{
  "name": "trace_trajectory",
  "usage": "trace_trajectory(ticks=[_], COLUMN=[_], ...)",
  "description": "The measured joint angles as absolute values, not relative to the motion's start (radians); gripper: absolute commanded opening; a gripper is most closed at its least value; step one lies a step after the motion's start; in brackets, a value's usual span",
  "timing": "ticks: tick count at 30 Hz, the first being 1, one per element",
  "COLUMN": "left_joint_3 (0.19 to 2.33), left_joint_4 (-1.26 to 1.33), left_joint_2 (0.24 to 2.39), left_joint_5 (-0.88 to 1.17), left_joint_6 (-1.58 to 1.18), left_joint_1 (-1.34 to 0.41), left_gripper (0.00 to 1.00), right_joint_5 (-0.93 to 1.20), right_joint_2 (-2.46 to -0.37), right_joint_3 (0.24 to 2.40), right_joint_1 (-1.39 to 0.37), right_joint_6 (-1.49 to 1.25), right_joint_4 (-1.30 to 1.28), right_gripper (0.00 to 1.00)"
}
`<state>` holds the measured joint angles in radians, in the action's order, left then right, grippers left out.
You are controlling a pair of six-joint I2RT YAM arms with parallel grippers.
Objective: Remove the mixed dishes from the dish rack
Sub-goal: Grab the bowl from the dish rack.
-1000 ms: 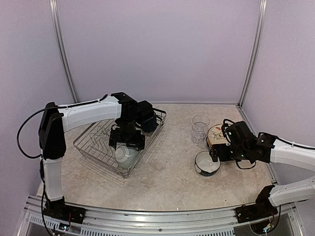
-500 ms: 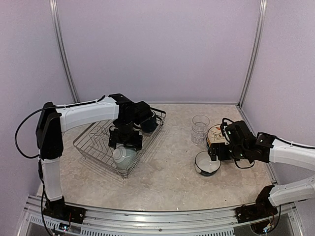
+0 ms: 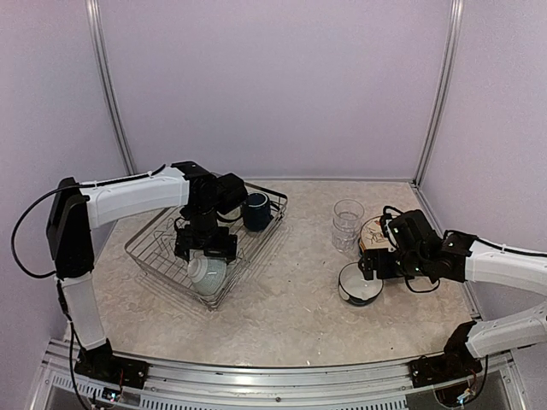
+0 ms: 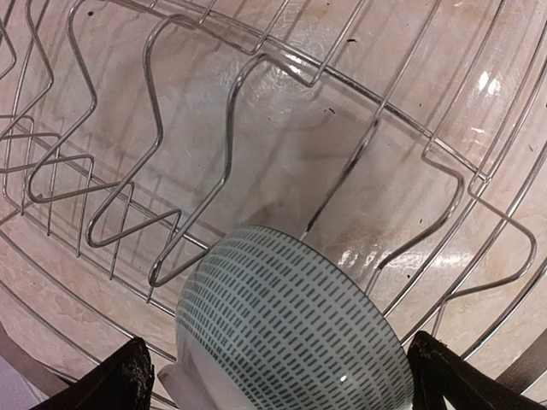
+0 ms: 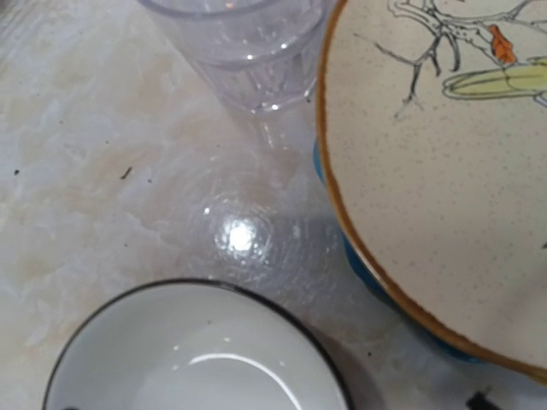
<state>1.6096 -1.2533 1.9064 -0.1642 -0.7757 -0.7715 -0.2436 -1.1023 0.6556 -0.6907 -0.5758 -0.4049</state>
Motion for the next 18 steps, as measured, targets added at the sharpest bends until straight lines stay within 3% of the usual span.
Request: trace_trajectory(ticks=[12, 18], left_joint_3=[1.534, 1.508], left_joint_4=[-1.267, -1.266], left_joint_2=[1.856, 1.844], left_joint_5=[-0.123, -0.108], left_joint_6=[-0.758, -0.758], left_joint_1=[-0.769, -0.767], left_gripper=[0.98, 0.87], right_joint_5=[-0.222, -0.219], right_joint_2=[-1.135, -1.136], right_joint_3=[0.656, 0.656], right_joint_1=[-0.691, -0.691], right_joint_6=[-0.573, -0.572], right_joint_4=[-0.39, -0.388], right_gripper=[0.96, 0.96])
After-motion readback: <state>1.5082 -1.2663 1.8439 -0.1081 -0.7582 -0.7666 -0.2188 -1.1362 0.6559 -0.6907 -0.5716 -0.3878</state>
